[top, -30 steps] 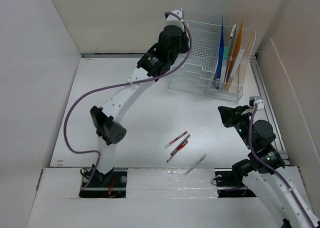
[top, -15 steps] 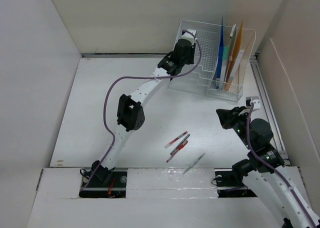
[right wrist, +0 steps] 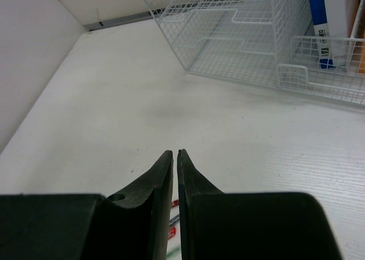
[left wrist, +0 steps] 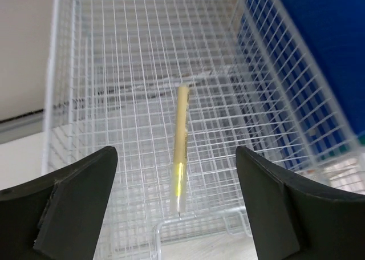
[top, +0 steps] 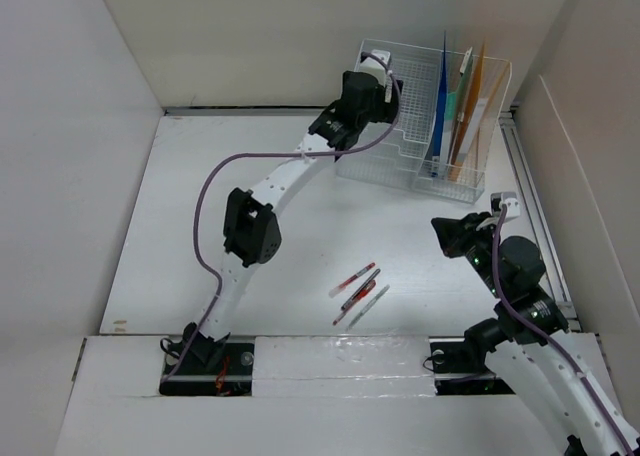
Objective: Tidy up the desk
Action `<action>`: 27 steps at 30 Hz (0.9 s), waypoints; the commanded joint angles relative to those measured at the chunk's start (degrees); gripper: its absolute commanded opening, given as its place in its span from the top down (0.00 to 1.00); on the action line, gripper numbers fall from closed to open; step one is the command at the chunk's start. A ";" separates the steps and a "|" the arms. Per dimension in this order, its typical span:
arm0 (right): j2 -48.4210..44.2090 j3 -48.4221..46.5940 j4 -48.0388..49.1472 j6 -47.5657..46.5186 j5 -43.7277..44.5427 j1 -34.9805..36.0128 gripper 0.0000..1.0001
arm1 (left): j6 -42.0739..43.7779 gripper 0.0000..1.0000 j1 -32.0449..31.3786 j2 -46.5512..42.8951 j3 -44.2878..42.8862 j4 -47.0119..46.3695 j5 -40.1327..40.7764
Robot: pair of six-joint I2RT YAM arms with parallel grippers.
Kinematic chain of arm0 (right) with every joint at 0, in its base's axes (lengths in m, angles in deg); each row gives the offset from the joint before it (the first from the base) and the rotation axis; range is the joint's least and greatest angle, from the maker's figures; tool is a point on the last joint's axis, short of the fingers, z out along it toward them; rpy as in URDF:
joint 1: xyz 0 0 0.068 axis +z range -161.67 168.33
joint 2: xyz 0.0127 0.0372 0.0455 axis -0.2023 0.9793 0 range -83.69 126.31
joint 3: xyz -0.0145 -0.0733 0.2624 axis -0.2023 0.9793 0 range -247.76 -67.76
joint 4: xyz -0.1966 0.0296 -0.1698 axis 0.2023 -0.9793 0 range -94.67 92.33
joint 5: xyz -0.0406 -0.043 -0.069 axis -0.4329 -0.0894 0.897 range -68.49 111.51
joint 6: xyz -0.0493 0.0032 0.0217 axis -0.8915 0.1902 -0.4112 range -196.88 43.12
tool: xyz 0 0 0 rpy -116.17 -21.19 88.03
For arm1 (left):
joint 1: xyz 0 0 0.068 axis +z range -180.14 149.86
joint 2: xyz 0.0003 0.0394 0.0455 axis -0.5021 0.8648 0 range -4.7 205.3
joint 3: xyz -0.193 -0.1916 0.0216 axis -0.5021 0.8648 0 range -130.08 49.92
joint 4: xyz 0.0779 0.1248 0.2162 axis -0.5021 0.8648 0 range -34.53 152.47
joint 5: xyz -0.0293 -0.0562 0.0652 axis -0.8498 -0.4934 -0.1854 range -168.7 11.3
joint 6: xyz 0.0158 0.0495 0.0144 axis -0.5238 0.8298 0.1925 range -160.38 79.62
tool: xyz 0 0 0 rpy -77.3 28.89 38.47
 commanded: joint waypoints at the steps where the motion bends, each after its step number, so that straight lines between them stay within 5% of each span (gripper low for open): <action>1: -0.09 -0.90 2.42 0.42 0.02 0.45 0.87 | 0.56 0.18 -1.49 -14.37 0.66 -7.02 0.03; 4: -0.70 -0.02 3.47 0.77 0.11 0.45 0.87 | 2.06 0.20 -4.38 -22.89 6.89 -8.43 2.23; 7: -0.71 0.68 4.27 1.12 0.37 0.45 0.87 | -2.85 0.37 -7.28 -34.40 22.77 -11.05 0.93; 8: -0.70 0.68 4.27 1.12 0.55 0.45 0.87 | -4.34 0.41 -8.25 -37.39 34.04 -12.11 0.13; 12: -0.09 -0.11 2.34 0.86 1.43 0.45 0.98 | -9.53 0.83 -14.14 -51.09 57.58 -13.54 2.14; 15: -0.26 -0.64 0.93 0.86 1.08 0.45 1.00 | -14.63 1.00 -18.62 -56.73 69.80 -7.56 4.08; 19: -1.32 0.33 0.67 1.12 2.65 0.45 1.00 | -22.70 0.98 -27.49 -61.50 80.54 1.49 7.42; 21: -1.58 0.50 0.84 1.64 3.62 0.45 1.00 | -26.22 0.89 -32.75 -61.50 82.66 2.73 8.38; 23: -1.50 0.33 0.84 1.56 3.71 0.45 1.00 | -29.65 0.81 -35.58 -60.36 84.60 2.29 8.56; 27: -0.88 -0.46 0.05 1.12 3.10 0.45 0.96 | -31.60 0.80 -39.19 -52.74 84.25 1.77 9.36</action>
